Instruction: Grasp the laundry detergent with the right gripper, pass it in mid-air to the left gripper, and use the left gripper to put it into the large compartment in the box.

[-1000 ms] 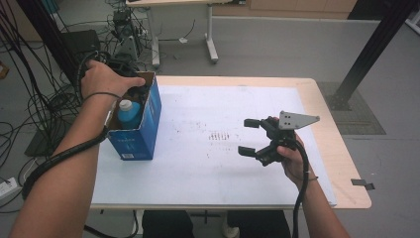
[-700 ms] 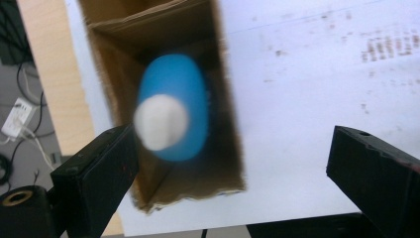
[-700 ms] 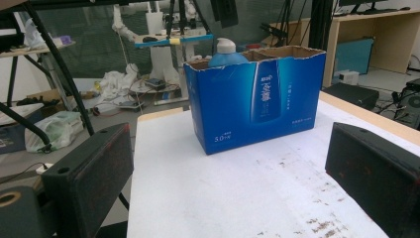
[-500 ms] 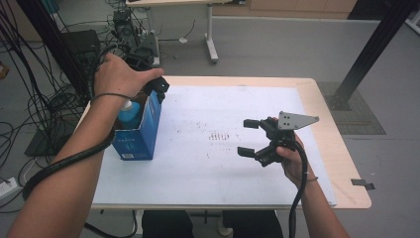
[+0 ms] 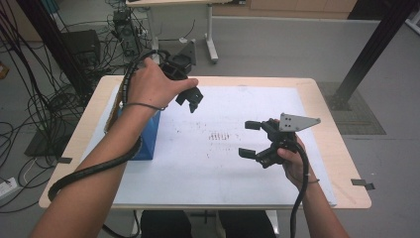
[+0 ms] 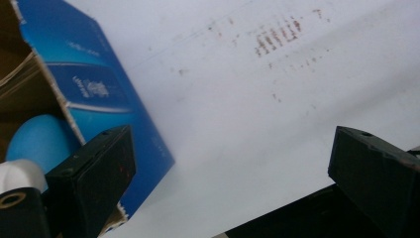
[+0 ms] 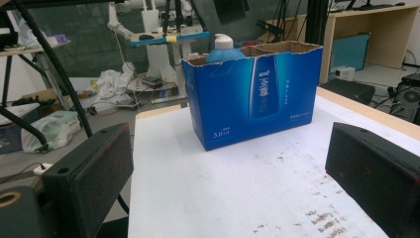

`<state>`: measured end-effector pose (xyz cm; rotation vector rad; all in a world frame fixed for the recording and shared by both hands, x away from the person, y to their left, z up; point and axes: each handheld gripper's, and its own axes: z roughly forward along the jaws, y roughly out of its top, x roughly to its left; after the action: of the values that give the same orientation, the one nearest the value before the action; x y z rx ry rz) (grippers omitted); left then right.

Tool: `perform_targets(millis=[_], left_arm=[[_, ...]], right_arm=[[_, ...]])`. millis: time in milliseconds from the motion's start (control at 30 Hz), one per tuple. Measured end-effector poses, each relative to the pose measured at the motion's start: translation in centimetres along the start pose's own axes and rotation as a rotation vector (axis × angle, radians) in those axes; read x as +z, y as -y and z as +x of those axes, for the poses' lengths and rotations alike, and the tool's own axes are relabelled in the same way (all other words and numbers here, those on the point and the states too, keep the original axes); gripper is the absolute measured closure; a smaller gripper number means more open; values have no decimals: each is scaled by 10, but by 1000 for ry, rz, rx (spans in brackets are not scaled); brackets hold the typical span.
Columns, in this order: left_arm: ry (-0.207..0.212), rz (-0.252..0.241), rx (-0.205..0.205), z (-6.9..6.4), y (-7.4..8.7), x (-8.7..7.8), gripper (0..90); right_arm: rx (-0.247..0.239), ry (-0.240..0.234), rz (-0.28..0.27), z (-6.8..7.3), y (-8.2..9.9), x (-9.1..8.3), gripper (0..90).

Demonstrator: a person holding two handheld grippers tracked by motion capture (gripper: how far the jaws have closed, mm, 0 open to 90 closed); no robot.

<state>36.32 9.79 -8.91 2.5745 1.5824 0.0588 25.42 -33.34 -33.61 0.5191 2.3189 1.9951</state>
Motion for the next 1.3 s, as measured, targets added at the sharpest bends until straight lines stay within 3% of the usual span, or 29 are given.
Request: perform_targets(millis=[267,733,1300], left_arm=[[21,11,43,-15,-2,14,49],[43,43,67,-25,-4,46,50],[41,57,68,-25,-3,58,50]], right_arm=[[-3,-2,-1,0,-1,-1,44],[-7,-4,3,0,-2,2,43],[1,1,12,2,-2,1,42]])
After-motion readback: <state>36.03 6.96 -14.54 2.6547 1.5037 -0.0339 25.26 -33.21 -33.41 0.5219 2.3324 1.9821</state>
